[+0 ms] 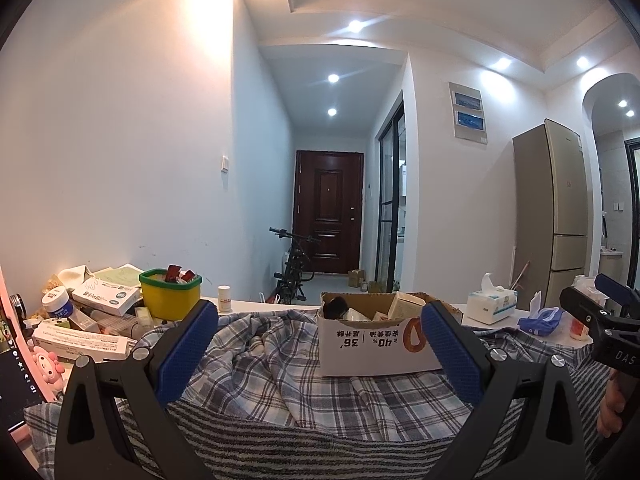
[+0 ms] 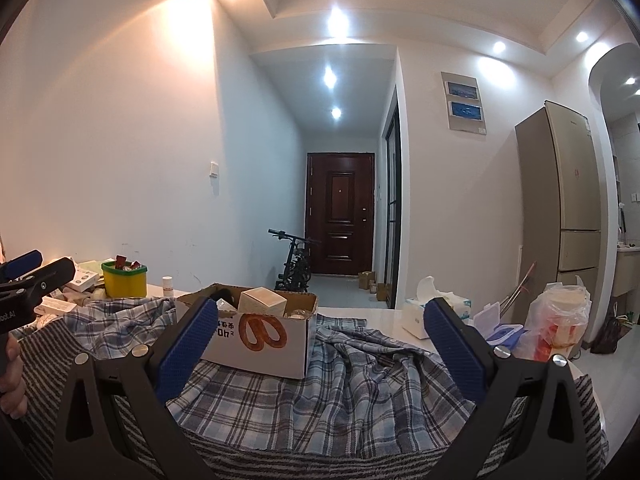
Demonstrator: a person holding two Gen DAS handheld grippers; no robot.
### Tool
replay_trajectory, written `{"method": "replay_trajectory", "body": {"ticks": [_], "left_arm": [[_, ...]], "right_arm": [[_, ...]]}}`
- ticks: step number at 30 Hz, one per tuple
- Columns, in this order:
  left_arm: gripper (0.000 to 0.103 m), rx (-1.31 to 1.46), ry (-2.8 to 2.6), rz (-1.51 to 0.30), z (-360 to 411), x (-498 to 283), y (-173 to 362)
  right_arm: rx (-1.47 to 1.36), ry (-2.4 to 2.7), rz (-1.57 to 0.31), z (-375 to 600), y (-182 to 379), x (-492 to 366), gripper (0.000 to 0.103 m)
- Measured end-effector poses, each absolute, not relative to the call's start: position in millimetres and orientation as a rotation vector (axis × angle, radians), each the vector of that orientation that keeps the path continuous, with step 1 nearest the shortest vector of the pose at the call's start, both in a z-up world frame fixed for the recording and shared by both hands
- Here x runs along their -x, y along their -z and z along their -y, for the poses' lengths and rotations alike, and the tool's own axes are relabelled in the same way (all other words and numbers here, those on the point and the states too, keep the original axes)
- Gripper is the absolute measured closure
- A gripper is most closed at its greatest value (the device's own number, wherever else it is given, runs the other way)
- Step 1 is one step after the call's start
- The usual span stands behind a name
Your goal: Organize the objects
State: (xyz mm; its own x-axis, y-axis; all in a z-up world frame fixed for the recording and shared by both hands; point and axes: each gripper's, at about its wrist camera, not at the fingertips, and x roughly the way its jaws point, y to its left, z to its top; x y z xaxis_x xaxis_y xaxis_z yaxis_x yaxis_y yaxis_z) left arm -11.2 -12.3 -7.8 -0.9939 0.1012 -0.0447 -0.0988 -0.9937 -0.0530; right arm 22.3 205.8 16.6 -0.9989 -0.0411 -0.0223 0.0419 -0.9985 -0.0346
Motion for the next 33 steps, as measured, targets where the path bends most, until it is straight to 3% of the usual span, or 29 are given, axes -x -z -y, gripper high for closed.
{"method": "replay_trajectory", "body": {"ticks": [33], "left_arm": [[0.0,0.135,-3.055,0.071,10.9,17.8,7.5]], "right_arm": [[-0.067,3.101,0.004,-209.8,-14.7,-18.1,0.0]]}}
